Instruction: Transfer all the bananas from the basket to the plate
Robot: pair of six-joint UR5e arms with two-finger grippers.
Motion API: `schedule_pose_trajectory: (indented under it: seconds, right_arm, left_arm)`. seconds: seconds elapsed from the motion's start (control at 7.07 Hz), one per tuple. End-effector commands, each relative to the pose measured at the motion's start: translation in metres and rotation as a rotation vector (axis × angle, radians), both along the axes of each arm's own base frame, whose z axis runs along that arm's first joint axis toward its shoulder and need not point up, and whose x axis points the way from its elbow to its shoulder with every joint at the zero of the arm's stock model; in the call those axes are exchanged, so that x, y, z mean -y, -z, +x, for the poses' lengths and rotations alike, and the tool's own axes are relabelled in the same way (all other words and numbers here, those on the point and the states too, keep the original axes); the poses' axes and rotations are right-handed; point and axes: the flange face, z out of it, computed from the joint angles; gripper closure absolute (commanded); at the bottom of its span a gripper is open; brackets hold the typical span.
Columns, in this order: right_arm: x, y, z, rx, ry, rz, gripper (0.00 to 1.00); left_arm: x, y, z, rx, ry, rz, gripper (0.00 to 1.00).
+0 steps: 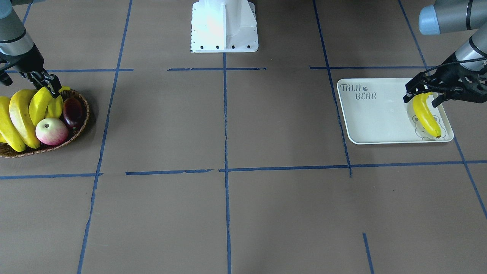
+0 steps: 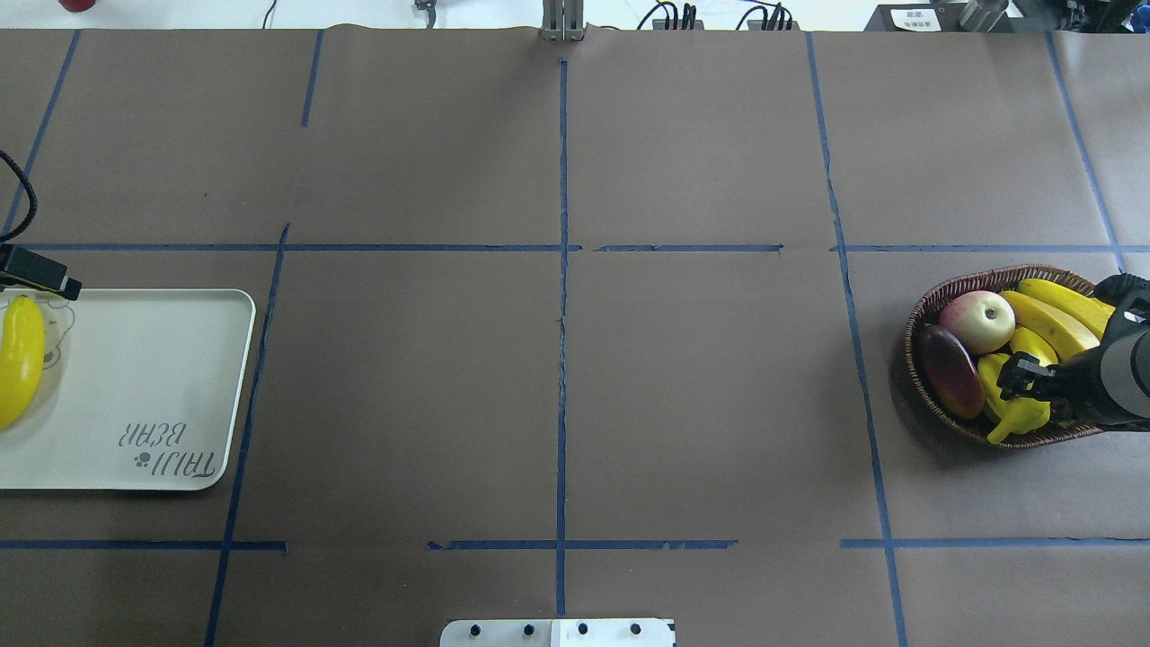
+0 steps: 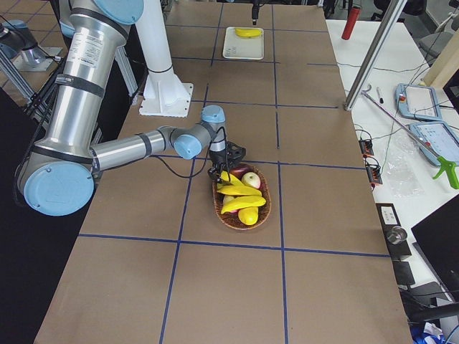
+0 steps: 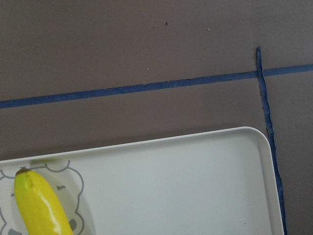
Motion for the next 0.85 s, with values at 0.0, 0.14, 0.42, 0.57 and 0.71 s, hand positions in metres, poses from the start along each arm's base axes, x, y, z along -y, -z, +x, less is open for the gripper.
schedule_pose_trajectory:
  seconds: [0.0,0.14,0.42,0.57,0.71]
  right_arm:
    - [0.001,0.002,-0.005,0.001,0.005,0.012,0.75]
    - [0.002,0.006,-0.006,0.006,0.012,0.022,0.81]
    - [0.001,0.033,0.002,0.042,0.006,0.057,0.95]
    - [-0.001,0.042,0.005,0.053,0.003,0.068,0.97]
    - [0.000,0.050,0.011,0.065,-0.009,0.078,0.97]
  left_arm:
    - [0.000,0.000,0.000,0.000,-0.001,0.001,0.00]
    - [0.000,0.000,0.001,0.000,-0.002,0.001,0.00]
    - [0.000,-0.002,0.001,0.000,-0.003,-0.002,0.00]
    - [0.000,-0.002,0.001,0.001,-0.003,-0.004,0.00]
    - [0.001,-0.002,0.001,0.001,-0.003,-0.004,0.00]
